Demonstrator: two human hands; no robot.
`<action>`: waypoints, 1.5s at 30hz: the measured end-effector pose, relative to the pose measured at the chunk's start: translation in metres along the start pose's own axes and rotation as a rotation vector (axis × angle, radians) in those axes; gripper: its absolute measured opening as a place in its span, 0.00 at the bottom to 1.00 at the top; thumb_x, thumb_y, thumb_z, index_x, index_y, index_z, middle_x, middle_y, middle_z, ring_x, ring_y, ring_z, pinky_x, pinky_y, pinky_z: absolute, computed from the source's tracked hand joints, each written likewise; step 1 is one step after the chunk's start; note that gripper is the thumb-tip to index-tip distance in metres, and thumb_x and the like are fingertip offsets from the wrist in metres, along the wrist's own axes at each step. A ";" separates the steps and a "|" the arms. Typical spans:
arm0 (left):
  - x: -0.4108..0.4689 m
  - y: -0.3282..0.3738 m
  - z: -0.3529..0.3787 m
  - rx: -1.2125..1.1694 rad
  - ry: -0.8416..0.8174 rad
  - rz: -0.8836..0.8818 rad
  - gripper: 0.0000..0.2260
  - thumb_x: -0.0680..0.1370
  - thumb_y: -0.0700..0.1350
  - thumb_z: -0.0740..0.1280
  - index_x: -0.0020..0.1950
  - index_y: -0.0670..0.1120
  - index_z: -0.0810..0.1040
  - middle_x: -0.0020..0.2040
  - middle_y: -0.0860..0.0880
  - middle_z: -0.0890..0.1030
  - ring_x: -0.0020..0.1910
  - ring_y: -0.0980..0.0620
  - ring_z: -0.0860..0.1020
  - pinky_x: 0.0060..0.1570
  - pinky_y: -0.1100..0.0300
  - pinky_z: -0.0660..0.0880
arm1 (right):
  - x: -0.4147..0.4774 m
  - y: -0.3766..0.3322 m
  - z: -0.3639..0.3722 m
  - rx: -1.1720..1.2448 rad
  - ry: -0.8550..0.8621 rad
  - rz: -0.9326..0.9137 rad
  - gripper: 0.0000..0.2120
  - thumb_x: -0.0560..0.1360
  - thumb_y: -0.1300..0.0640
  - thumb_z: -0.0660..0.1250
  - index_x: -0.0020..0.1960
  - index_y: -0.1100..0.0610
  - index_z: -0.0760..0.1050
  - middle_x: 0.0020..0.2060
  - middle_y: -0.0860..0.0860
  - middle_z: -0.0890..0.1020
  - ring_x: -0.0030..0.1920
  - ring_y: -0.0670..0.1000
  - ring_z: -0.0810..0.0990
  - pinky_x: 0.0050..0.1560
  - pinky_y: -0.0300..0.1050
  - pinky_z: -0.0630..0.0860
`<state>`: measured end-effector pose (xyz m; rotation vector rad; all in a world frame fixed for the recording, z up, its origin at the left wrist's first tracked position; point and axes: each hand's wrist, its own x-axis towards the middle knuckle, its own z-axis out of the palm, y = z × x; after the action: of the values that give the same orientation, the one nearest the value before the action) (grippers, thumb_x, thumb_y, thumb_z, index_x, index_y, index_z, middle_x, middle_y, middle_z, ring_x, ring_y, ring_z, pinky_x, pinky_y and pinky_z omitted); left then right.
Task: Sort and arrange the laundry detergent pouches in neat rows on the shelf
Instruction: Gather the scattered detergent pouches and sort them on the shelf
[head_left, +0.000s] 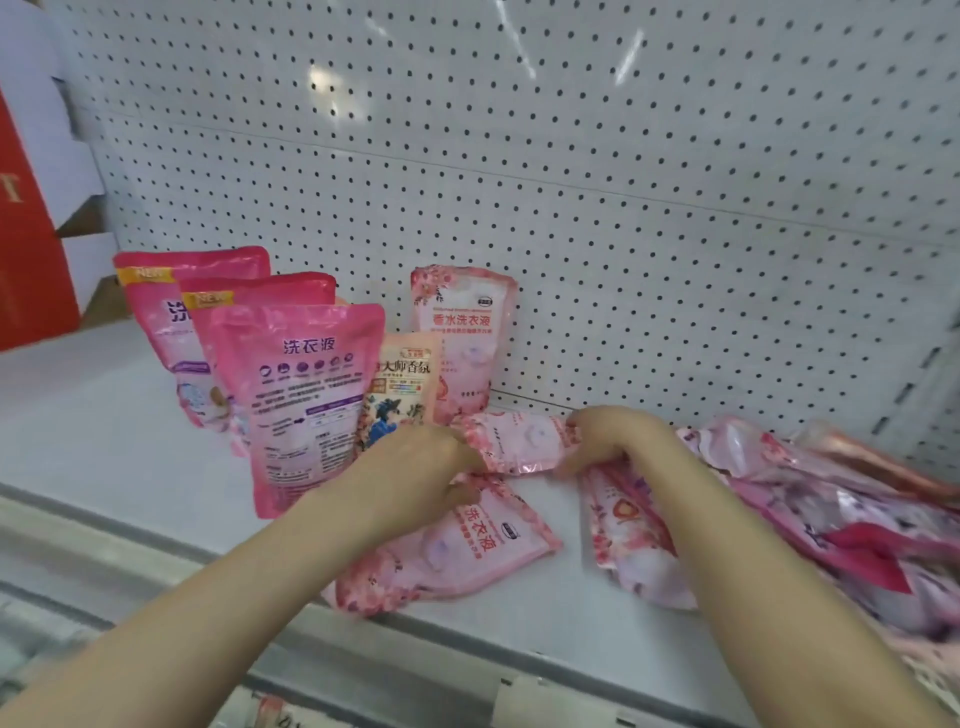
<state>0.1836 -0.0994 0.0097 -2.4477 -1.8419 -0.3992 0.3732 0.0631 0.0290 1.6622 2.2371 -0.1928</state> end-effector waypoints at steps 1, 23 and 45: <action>-0.002 0.007 0.003 -0.021 -0.058 -0.018 0.16 0.77 0.54 0.67 0.64 0.51 0.78 0.59 0.52 0.81 0.56 0.53 0.79 0.60 0.54 0.76 | -0.002 0.002 0.000 -0.031 -0.015 -0.025 0.37 0.68 0.43 0.75 0.72 0.53 0.67 0.66 0.52 0.76 0.61 0.56 0.77 0.62 0.52 0.76; 0.006 0.083 0.044 0.336 -0.045 -0.128 0.12 0.82 0.41 0.57 0.63 0.45 0.76 0.57 0.44 0.81 0.55 0.42 0.79 0.50 0.51 0.74 | -0.036 0.021 0.002 0.103 0.983 -0.206 0.14 0.78 0.45 0.66 0.54 0.55 0.76 0.42 0.54 0.84 0.43 0.57 0.80 0.41 0.45 0.68; -0.036 -0.022 -0.059 -0.624 0.920 -0.388 0.19 0.77 0.34 0.63 0.64 0.51 0.68 0.53 0.56 0.77 0.51 0.63 0.77 0.52 0.65 0.74 | -0.029 -0.060 -0.083 -0.036 1.192 -0.349 0.06 0.65 0.68 0.75 0.40 0.62 0.81 0.35 0.55 0.79 0.42 0.58 0.75 0.37 0.45 0.65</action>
<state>0.1430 -0.1384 0.0552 -1.5513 -1.8305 -1.9545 0.3082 0.0443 0.1105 1.5062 3.2852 1.0105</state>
